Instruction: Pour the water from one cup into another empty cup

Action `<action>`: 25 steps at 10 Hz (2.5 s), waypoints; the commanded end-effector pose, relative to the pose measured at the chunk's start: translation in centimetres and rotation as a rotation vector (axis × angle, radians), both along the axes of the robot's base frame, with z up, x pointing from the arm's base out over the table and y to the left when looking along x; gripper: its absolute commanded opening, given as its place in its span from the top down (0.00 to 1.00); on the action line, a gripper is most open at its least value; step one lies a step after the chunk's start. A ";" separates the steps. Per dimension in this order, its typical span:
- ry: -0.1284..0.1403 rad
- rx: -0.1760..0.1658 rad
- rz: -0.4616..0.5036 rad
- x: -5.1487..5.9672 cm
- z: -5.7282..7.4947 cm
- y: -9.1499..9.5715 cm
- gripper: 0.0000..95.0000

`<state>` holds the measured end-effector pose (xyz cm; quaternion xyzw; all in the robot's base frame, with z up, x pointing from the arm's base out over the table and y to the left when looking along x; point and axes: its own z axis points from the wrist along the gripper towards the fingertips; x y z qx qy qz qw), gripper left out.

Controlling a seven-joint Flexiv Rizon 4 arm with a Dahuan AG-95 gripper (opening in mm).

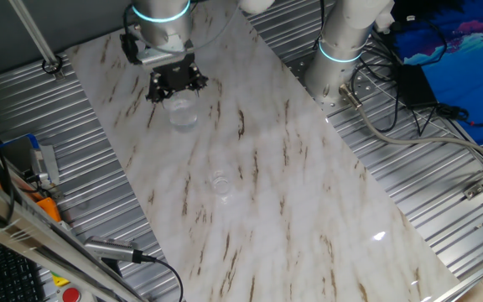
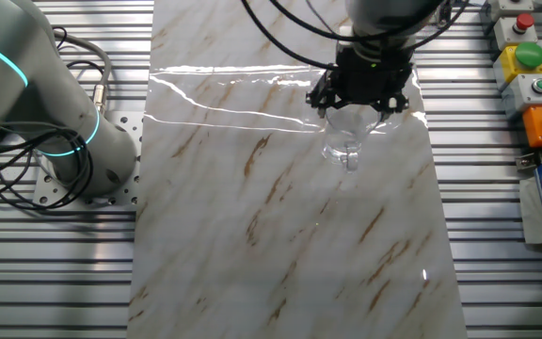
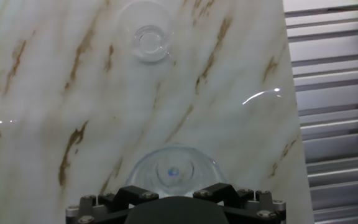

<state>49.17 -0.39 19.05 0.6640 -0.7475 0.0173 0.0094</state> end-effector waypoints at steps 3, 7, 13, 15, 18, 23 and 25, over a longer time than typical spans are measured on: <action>0.001 -0.086 -0.023 1.0 -0.9 1.1 1.00; 0.013 -0.118 -0.046 1.7 -1.3 2.0 1.00; 0.029 -0.169 -0.093 1.9 -1.6 2.3 1.00; 0.030 -0.161 -0.088 1.9 -1.6 2.3 1.00; 0.027 -0.136 -0.053 1.9 -1.6 2.2 1.00; 0.015 -0.079 -0.058 1.9 -1.6 2.2 1.00; 0.003 -0.039 -0.074 1.9 -1.6 2.2 1.00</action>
